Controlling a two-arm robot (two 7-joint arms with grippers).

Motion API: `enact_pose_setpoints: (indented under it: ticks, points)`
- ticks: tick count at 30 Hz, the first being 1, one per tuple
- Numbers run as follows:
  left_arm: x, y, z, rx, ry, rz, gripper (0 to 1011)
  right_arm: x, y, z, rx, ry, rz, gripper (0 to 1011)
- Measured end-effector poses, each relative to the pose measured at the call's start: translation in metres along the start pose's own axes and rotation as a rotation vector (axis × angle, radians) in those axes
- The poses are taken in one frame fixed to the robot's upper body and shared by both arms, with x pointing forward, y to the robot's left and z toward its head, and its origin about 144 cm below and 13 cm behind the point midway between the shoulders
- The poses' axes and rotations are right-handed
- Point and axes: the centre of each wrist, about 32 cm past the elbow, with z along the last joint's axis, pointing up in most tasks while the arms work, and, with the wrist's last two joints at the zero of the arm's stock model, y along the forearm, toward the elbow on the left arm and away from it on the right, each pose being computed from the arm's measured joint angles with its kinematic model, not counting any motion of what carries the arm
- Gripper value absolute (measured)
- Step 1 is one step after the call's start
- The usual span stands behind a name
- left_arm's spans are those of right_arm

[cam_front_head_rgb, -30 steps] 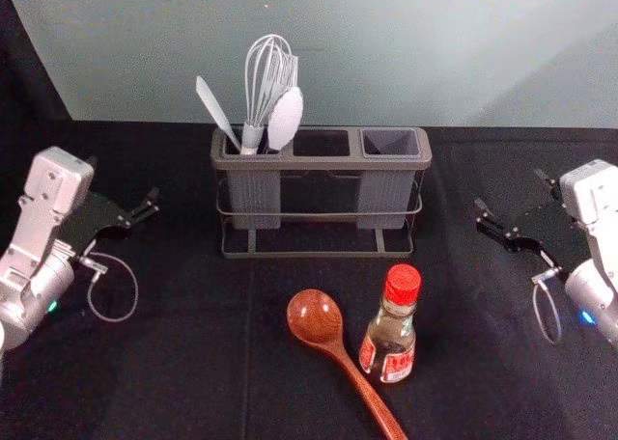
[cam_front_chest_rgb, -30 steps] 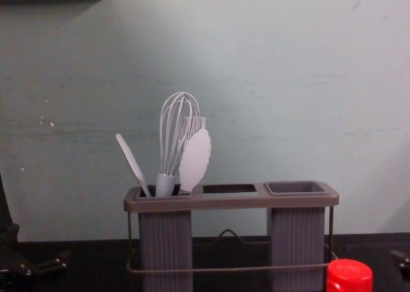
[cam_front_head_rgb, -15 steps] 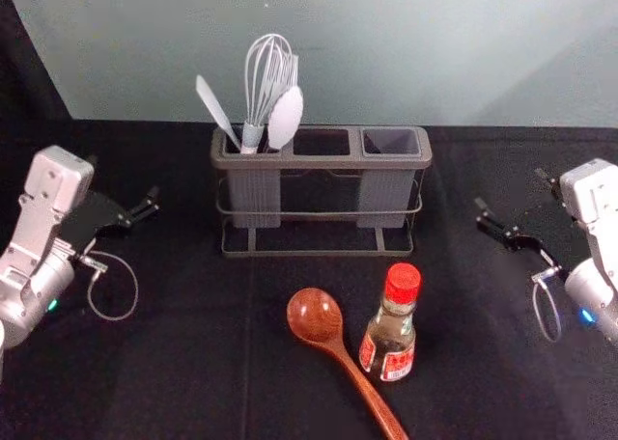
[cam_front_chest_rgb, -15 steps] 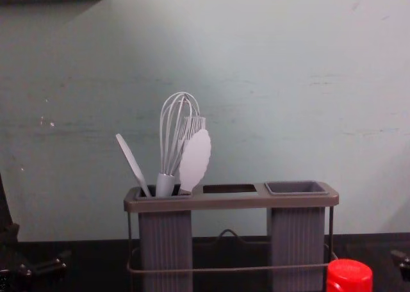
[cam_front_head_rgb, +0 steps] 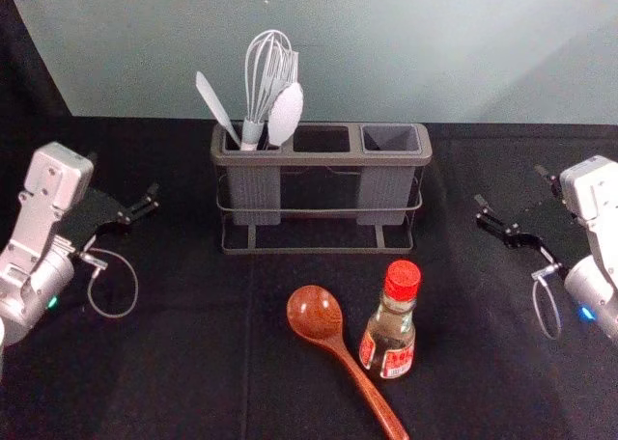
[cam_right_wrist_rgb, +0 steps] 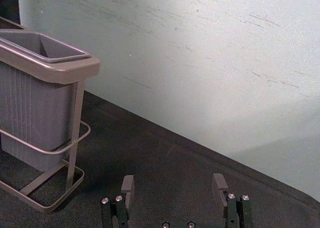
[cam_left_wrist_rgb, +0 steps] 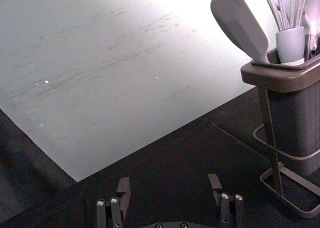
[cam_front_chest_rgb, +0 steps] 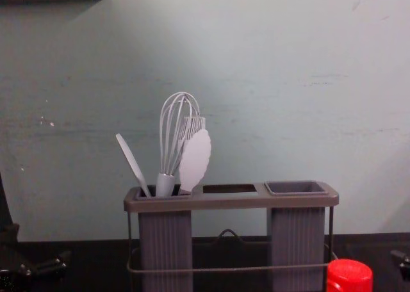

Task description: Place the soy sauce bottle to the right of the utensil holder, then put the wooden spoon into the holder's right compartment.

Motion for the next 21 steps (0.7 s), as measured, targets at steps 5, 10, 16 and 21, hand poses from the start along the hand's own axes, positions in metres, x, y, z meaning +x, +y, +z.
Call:
enact_pose_setpoints:
  ticks: [5, 10, 16, 21]
  points:
    - [0.0000, 0.0000, 0.0000, 0.000, 0.000, 0.000, 1011, 0.0000, 0.0000, 0.0000, 0.000, 0.000, 0.000, 1003]
    - [0.0000, 0.0000, 0.0000, 0.000, 0.000, 0.000, 1011, 0.0000, 0.0000, 0.0000, 0.000, 0.000, 0.000, 1003]
    - [0.0000, 0.0000, 0.0000, 0.000, 0.000, 0.000, 1011, 0.0000, 0.0000, 0.0000, 0.000, 0.000, 0.000, 1003]
    - [0.0000, 0.0000, 0.0000, 0.000, 0.000, 0.000, 1011, 0.0000, 0.0000, 0.0000, 0.000, 0.000, 0.000, 1003]
